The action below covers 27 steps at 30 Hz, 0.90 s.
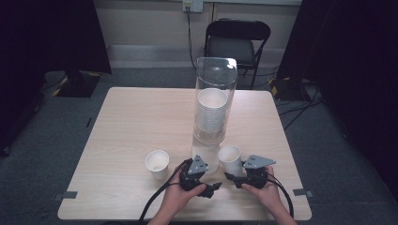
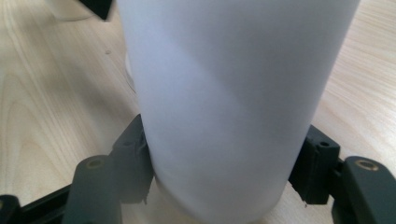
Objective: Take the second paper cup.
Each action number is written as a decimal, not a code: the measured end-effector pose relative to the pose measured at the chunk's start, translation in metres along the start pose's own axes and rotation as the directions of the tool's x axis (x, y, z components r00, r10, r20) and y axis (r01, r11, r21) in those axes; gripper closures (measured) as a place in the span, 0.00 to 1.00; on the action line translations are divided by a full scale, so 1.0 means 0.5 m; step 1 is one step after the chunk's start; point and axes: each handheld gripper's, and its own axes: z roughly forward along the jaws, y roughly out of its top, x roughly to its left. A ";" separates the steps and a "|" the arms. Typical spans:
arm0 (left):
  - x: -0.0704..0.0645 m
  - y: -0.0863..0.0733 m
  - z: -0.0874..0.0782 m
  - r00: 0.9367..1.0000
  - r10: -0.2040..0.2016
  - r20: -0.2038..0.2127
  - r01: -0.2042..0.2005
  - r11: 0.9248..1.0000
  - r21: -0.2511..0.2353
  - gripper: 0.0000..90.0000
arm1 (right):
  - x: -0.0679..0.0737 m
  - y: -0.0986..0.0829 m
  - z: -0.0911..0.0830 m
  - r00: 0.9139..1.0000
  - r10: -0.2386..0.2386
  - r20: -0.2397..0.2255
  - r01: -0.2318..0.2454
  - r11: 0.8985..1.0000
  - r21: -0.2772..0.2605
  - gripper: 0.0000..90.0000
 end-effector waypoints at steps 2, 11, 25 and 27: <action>0.003 0.010 0.014 1.000 0.008 0.008 -0.008 1.000 -0.008 0.18 | 0.001 0.000 0.001 1.000 -0.007 -0.009 0.007 1.000 -0.004 0.38; 0.000 0.040 0.049 0.999 0.035 0.034 -0.033 0.998 -0.052 0.19 | 0.005 0.003 0.010 0.998 -0.054 -0.032 0.055 0.998 0.030 0.38; -0.010 0.039 0.058 0.994 0.092 0.059 -0.092 0.996 0.002 0.19 | -0.002 -0.002 0.001 0.999 -0.045 -0.002 0.045 0.992 0.116 0.22; -0.009 0.033 0.052 0.993 0.097 0.071 -0.099 0.995 0.021 0.18 | -0.004 -0.005 -0.008 0.999 -0.025 -0.022 0.028 0.992 0.127 0.19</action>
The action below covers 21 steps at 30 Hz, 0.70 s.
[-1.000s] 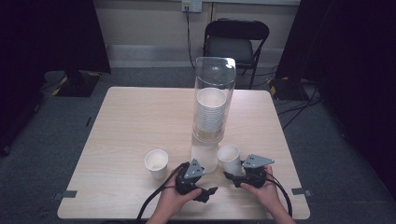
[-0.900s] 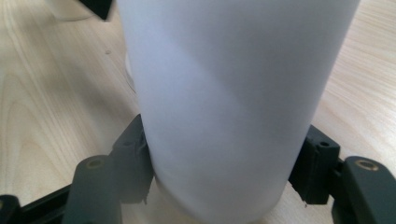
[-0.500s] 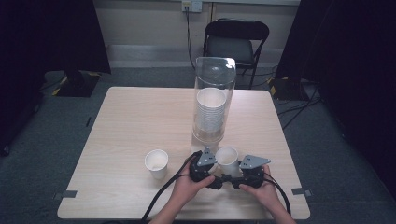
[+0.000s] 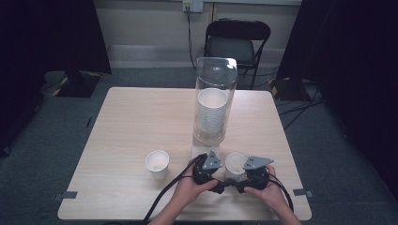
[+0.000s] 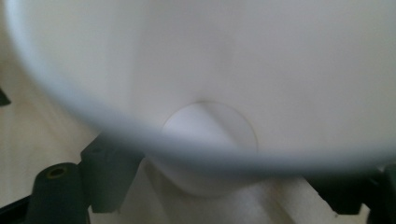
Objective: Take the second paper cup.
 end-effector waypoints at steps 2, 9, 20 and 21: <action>0.001 -0.009 -0.009 1.000 0.011 -0.003 -0.011 1.000 0.026 0.18 | -0.006 -0.005 -0.009 1.000 0.006 -0.006 -0.006 1.000 0.008 0.18; 0.000 -0.037 -0.037 1.000 0.002 0.013 -0.003 0.999 0.038 0.18 | -0.025 -0.013 -0.033 0.999 0.052 0.010 -0.051 0.999 -0.016 0.16; -0.005 -0.064 -0.068 0.999 0.006 0.038 -0.008 0.999 0.053 0.18 | -0.038 -0.040 -0.060 0.999 0.045 0.015 -0.046 0.998 0.040 0.16; -0.004 -0.066 -0.069 0.999 0.008 0.041 -0.010 0.998 0.059 0.18 | -0.039 -0.042 -0.063 0.999 0.041 0.021 -0.042 0.998 0.043 0.16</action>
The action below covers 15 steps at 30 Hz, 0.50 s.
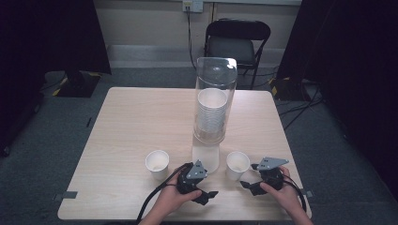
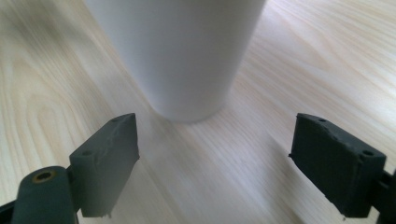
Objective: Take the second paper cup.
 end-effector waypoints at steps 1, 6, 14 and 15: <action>0.000 -0.001 -0.001 1.000 -0.003 -0.007 0.003 1.000 0.007 0.18 | -0.002 -0.002 -0.003 1.000 -0.002 0.002 0.002 1.000 0.001 0.16; 0.000 -0.011 -0.008 1.000 0.000 -0.001 0.000 1.000 0.015 0.18 | -0.012 -0.010 -0.020 1.000 0.019 -0.001 -0.019 1.000 -0.016 0.16; 0.002 -0.031 -0.028 1.000 0.005 -0.006 -0.005 0.999 0.033 0.18 | -0.029 -0.033 -0.048 0.997 0.072 -0.018 -0.073 0.996 -0.046 0.16; 0.001 -0.036 -0.033 1.000 0.003 -0.004 -0.002 0.999 0.033 0.18 | -0.032 -0.038 -0.050 0.997 0.076 -0.021 -0.077 0.996 -0.045 0.16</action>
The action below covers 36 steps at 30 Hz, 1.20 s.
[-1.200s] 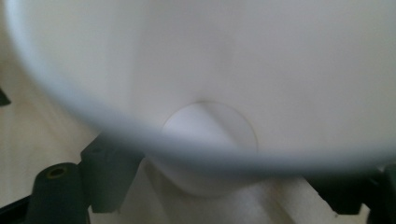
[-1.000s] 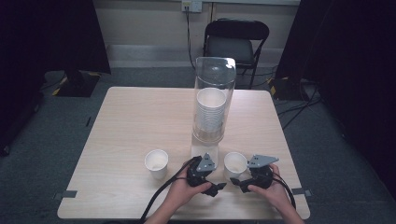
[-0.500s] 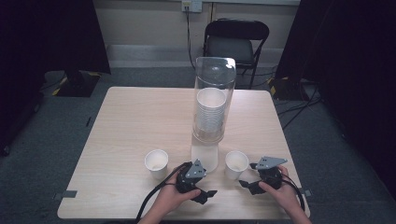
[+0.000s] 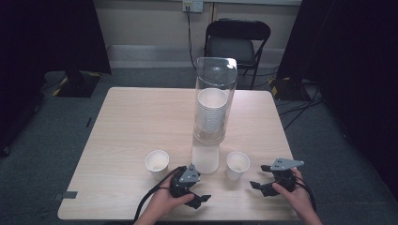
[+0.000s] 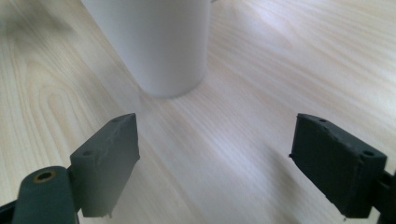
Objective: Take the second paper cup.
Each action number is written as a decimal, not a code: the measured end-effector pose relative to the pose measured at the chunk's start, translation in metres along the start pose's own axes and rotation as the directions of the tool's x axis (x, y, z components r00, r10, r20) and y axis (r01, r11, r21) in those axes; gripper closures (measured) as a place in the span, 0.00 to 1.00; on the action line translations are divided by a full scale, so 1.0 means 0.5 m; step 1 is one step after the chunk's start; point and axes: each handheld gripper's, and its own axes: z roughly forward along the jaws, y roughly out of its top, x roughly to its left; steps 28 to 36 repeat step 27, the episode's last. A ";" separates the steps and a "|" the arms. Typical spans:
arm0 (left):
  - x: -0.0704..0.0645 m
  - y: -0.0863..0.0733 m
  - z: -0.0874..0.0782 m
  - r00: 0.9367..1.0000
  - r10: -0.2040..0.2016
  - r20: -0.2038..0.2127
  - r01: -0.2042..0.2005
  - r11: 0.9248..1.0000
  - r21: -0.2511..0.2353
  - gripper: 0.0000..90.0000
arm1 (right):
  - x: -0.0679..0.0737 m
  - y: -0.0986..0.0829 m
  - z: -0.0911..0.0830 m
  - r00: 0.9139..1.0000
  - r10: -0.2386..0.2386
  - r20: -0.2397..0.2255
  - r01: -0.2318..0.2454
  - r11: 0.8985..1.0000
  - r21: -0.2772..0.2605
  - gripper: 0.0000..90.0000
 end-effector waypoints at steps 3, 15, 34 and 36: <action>-0.001 -0.011 -0.012 1.000 0.004 0.010 -0.004 1.000 0.006 0.18 | -0.005 -0.011 -0.007 1.000 0.001 -0.001 -0.001 1.000 0.017 0.16; 0.008 -0.073 -0.077 0.999 -0.001 0.033 0.001 1.000 -0.007 0.18 | -0.015 -0.025 -0.014 1.000 0.007 0.013 -0.007 0.999 0.033 0.16; 0.029 -0.132 -0.127 1.000 -0.016 0.027 0.016 1.000 0.001 0.18 | -0.012 -0.031 -0.010 0.999 -0.014 0.035 0.012 0.998 0.055 0.16; 0.029 -0.132 -0.127 1.000 -0.016 0.027 0.016 1.000 0.001 0.18 | -0.012 -0.031 -0.010 0.999 -0.014 0.035 0.012 0.998 0.055 0.16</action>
